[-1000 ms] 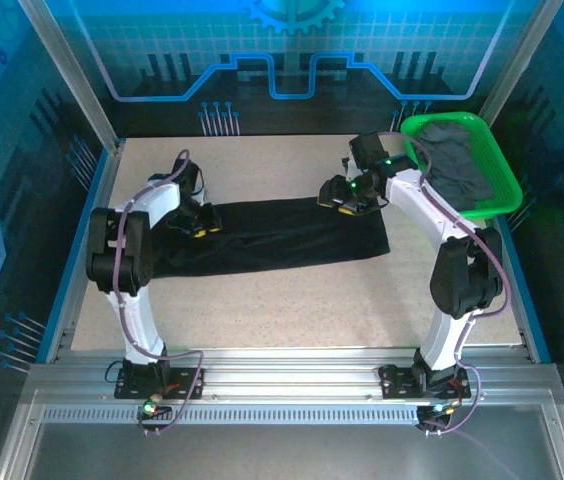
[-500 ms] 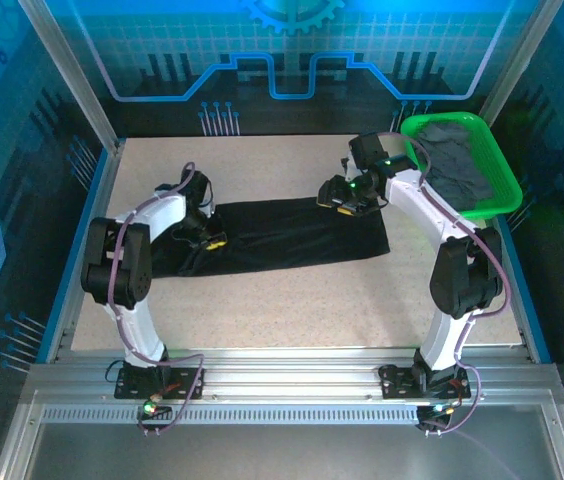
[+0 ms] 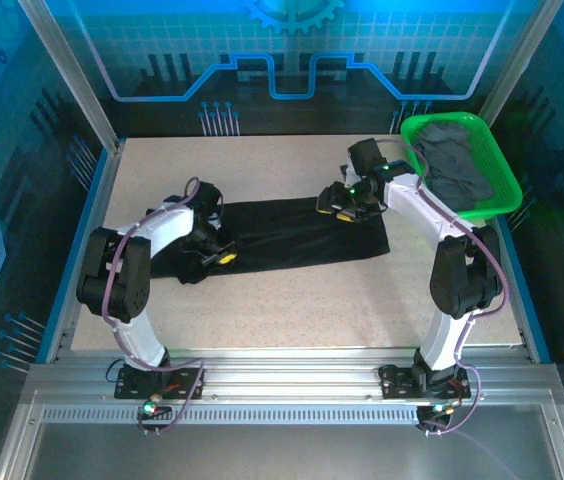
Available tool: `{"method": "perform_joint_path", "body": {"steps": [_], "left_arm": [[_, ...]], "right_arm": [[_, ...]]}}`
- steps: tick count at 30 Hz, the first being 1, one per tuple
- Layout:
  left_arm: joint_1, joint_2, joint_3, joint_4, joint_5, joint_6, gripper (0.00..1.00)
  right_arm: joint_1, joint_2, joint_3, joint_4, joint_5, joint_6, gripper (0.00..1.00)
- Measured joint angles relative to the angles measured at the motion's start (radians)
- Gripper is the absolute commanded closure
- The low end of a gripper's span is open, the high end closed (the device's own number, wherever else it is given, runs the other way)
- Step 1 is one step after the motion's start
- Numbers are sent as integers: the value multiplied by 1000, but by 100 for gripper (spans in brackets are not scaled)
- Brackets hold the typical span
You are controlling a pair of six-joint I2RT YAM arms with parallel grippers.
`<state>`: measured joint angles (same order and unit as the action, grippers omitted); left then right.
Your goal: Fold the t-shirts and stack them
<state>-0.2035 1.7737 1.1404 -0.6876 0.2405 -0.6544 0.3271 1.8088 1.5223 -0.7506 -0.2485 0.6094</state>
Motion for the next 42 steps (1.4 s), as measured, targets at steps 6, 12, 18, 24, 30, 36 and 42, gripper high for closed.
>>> {"method": "perform_joint_path", "body": {"steps": [6,12,18,24,30,36,42], "left_arm": [[-6,-4,-24,40,38,-59,67],[27,-120,-39,-19,-3,-58,49],[261,-350,-182,-74,-121,-90,41],[389,-378,-375,-21,-97,-158,41],[395,-328,-424,100,-52,-214,65],[395,-333,-429,156,-32,-245,100],[364,-435,-438,121,-35,-296,100]], "right_arm": [[0,0,-21,6,0,0,45],[0,0,-63,27,-26,8,45],[15,0,-105,85,-100,32,43],[61,-4,-194,273,-250,89,40],[84,-5,-212,361,-312,134,40],[84,-5,-212,367,-313,136,40],[84,-5,-212,367,-312,136,41]]}}
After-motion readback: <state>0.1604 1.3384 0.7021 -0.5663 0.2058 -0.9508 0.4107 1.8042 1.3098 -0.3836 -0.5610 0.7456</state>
